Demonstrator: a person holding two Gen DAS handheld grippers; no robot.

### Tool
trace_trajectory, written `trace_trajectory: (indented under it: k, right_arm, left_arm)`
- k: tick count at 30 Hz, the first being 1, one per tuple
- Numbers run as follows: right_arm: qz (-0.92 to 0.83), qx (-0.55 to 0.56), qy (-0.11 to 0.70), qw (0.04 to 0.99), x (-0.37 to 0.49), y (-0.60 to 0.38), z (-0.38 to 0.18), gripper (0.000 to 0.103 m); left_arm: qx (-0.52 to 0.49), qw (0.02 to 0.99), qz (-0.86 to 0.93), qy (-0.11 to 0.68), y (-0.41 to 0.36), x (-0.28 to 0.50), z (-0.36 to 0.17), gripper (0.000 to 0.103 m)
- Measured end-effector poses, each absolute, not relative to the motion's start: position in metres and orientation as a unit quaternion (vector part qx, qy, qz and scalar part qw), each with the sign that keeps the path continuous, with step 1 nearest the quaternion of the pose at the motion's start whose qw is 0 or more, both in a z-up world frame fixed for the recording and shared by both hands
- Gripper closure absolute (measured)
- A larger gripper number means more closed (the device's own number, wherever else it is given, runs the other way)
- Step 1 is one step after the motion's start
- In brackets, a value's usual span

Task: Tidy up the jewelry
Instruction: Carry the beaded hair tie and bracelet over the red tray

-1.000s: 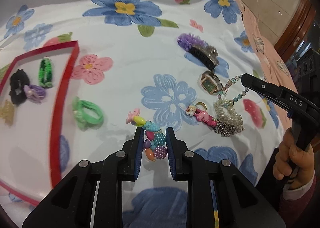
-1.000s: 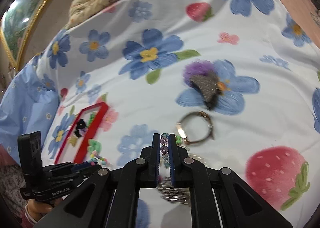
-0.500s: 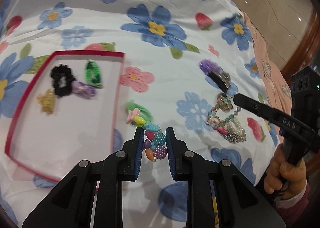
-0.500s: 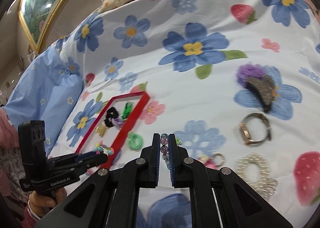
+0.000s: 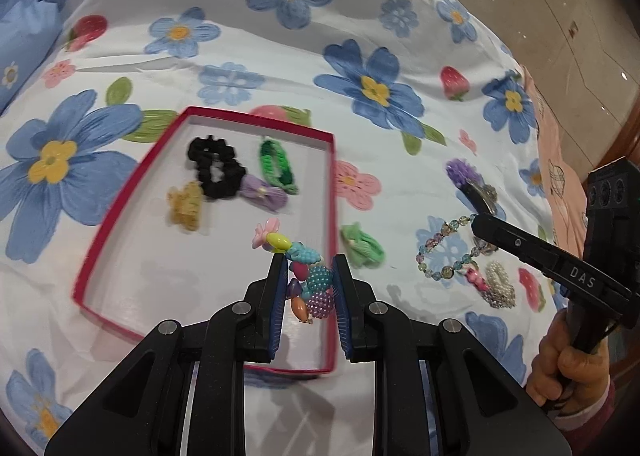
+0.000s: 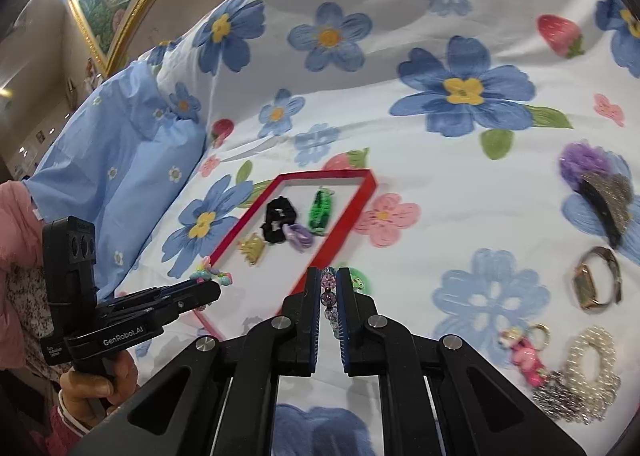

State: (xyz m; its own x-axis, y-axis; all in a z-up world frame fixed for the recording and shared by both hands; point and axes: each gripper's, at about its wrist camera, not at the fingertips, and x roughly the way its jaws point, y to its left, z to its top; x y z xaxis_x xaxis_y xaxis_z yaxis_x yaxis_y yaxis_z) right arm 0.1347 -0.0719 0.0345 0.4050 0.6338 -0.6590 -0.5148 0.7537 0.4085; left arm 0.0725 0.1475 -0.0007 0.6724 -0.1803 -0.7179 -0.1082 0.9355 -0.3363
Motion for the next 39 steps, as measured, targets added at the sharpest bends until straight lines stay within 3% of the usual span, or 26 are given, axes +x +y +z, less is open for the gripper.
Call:
trace_trajectory:
  k: [19,39]
  right_arm:
    - [0.425,0.056,0.426,0.797,0.148,0.033,0.03,0.096]
    - [0.389,-0.01,0.489,0.781,0.191,0.071,-0.044,0.095]
  left_arm:
    - [-0.198,0.886,0.025,0.419,0.203,0.081,-0.025,0.083]
    - [-0.194,0.858,0.04,0.473,0.225,0.12,-0.076,0.083]
